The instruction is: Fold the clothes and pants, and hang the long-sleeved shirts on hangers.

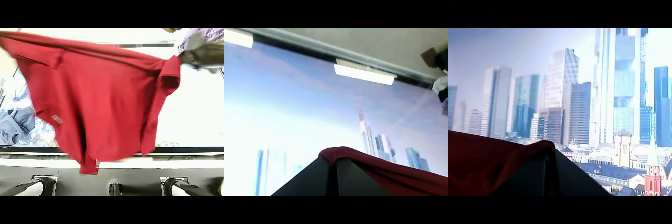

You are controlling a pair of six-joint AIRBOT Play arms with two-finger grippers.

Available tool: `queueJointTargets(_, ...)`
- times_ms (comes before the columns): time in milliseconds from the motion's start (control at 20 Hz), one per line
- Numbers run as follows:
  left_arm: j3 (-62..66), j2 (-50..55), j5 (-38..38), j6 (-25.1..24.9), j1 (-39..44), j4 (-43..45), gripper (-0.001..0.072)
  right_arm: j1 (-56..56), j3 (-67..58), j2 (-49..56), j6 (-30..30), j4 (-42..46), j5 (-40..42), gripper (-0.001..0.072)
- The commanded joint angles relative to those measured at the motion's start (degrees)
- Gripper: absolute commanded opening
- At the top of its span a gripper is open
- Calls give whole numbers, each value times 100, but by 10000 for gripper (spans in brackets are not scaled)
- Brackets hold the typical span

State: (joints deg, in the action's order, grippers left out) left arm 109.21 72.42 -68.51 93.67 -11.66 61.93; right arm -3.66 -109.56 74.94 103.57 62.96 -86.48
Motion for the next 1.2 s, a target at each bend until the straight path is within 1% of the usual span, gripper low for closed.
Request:
queueJointTargets(0,-28,1718,592,-374,485,-85,17,4,-7,1843,-168,-83,-28,30)
queueJointTargets(100,-28,2588,1047,-369,721,-92,17,4,-7,2822,-466,-160,404,30)
queueJointTargets(200,-28,3235,1316,-369,927,-94,18,4,-7,3576,-708,-509,927,30)
queueJointTargets(350,-28,3871,1220,-365,1152,-94,19,4,-7,4205,-876,-1021,1464,30)
queueJointTargets(450,-28,4044,1084,-188,1235,-94,29,4,-7,4293,-940,-1108,1617,33)
queueJointTargets(500,-28,4052,1060,-116,1255,-92,105,4,-7,4280,-979,-1137,1620,52)
queueJointTargets(550,-26,4030,1049,-57,1257,-96,213,2,-9,4256,-984,-1152,1585,102)
queueJointTargets(600,-7,3976,1023,31,1231,-98,354,2,-9,4214,-999,-1154,1502,155)
queueJointTargets(700,146,3818,802,173,1099,-94,577,-9,-9,4061,-1043,-1152,1362,258)
queueJointTargets(750,267,3700,557,197,990,-96,609,-15,-9,3915,-1132,-1134,1287,341)
queueJointTargets(800,385,3560,243,188,879,-85,609,-57,-9,3718,-1248,-1078,1185,387)
queueJointTargets(900,442,3169,-385,181,623,-35,609,-175,-11,3233,-1563,-841,778,387)
queueJointTargets(950,431,2949,-671,197,505,133,609,-251,-11,2968,-1755,-603,511,387)
queueJointTargets(1000,396,2739,-925,201,402,413,609,-315,-11,2673,-2100,-245,199,387)
queueJointTargets(1050,323,2553,-1123,247,308,632,609,-461,7,2415,-2149,-136,107,387)
queueJointTargets(1150,-162,2068,-1384,299,103,782,609,-863,146,1969,-2409,-413,-61,387)
